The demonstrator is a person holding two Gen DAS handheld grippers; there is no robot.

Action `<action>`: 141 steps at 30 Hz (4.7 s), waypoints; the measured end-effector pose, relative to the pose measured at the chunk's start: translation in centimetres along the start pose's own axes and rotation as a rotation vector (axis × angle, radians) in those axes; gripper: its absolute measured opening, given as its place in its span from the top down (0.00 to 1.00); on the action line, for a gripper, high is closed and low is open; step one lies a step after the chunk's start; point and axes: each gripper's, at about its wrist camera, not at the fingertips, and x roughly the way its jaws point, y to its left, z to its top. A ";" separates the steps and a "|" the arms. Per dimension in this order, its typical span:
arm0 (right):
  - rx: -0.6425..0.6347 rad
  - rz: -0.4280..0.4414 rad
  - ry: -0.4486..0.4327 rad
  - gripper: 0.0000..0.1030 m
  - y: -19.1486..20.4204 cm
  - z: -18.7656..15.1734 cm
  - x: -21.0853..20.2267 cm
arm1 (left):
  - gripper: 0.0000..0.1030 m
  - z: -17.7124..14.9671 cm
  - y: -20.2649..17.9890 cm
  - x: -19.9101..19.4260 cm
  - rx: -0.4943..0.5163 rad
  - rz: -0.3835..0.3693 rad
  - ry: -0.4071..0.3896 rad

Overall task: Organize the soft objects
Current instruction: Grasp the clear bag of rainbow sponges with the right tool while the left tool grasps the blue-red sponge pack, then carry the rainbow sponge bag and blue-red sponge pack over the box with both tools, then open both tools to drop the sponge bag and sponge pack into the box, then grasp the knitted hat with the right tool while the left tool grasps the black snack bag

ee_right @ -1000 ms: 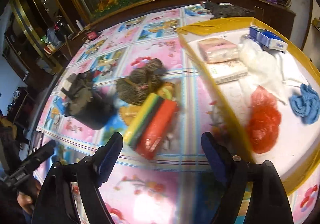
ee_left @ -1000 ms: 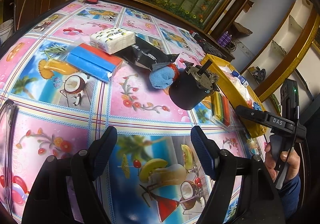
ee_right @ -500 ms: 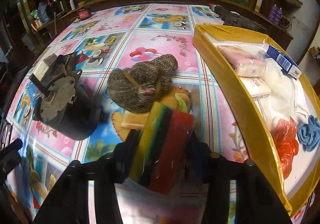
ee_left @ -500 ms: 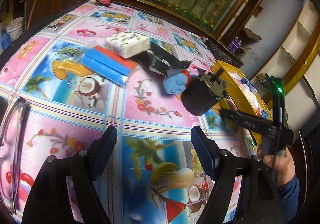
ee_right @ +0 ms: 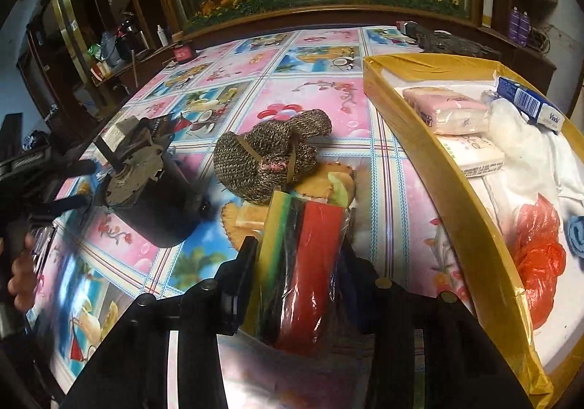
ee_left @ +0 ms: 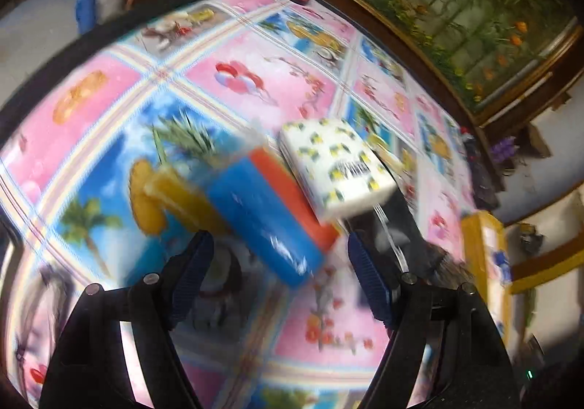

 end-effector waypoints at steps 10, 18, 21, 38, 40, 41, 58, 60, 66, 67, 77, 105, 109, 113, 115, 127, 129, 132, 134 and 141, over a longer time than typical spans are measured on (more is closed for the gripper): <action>0.003 0.043 0.002 0.60 -0.6 -0.3 -0.7 | 0.35 1.7 -2.5 2.4 0.197 0.069 -0.031; -0.006 0.044 0.005 0.60 0.0 -0.3 -0.8 | 0.51 -2.0 -0.8 -0.5 0.325 0.034 -0.009; -0.010 0.051 0.007 0.59 0.2 -0.4 -0.8 | 0.49 -3.0 -0.8 -1.1 0.351 0.056 -0.020; 0.023 0.044 -0.074 0.64 -0.6 -0.2 -2.6 | 0.59 -5.5 -1.8 -4.2 0.349 -0.002 -0.179; 0.043 0.040 -0.088 0.64 -1.1 -0.2 -2.9 | 0.59 -6.1 -2.5 -5.6 0.365 -0.041 -0.211; 0.051 0.038 -0.094 0.64 -1.2 -0.3 -3.1 | 0.59 -6.5 -3.0 -6.4 0.380 -0.058 -0.230; 0.156 0.126 -0.199 0.64 -4.3 -0.8 -6.9 | 0.59 -10.6 -16.4 -10.5 0.582 -0.336 -0.133; 0.186 0.150 -0.217 0.64 -5.6 -0.8 -8.4 | 0.59 -11.1 -18.5 -10.4 0.607 -0.352 -0.125; 0.236 0.061 -0.270 0.64 -10.7 -0.3 -13.5 | 0.59 -12.7 -25.2 -8.4 0.666 -0.422 -0.061; 0.246 0.043 -0.269 0.64 -11.7 -0.1 -14.0 | 0.59 -13.1 -26.5 -7.8 0.681 -0.423 -0.054; 0.340 -0.130 -0.199 0.64 -18.9 1.0 -14.1 | 0.60 -17.4 -34.0 -1.3 0.732 -0.413 0.076; 0.346 -0.247 -0.301 0.18 -16.0 0.9 -14.9 | 0.40 -18.8 -33.7 -3.2 0.772 -0.410 0.003; 0.363 -0.203 -0.346 0.17 -15.2 -0.4 -16.9 | 0.40 -19.1 -32.6 -5.1 0.790 -0.430 -0.018; 0.356 -0.151 -0.377 0.17 -13.5 -1.6 -18.0 | 0.40 -18.7 -30.2 -7.0 0.776 -0.451 -0.021; 0.347 -0.126 -0.384 0.16 -12.7 -1.9 -18.1 | 0.40 -18.2 -28.8 -8.0 0.766 -0.456 -0.033; 0.203 0.009 -0.290 0.16 -4.7 -1.1 -14.7 | 0.40 -11.3 -15.7 -12.6 0.578 -0.423 -0.147; 0.184 0.040 -0.250 0.16 -3.7 -0.8 -13.2 | 0.40 -9.8 -13.0 -12.7 0.531 -0.388 -0.164; 0.174 0.074 -0.188 0.16 -2.8 -0.5 -10.9 | 0.40 -7.2 -8.7 -11.8 0.421 -0.319 -0.175; 0.192 0.101 -0.143 0.16 -2.7 -0.2 -9.2 | 0.40 -5.6 -6.4 -10.7 0.351 -0.261 -0.157; 0.244 0.116 -0.045 0.16 -2.0 3.0 -3.9 | 0.40 -1.4 -2.2 -5.4 0.143 -0.224 -0.049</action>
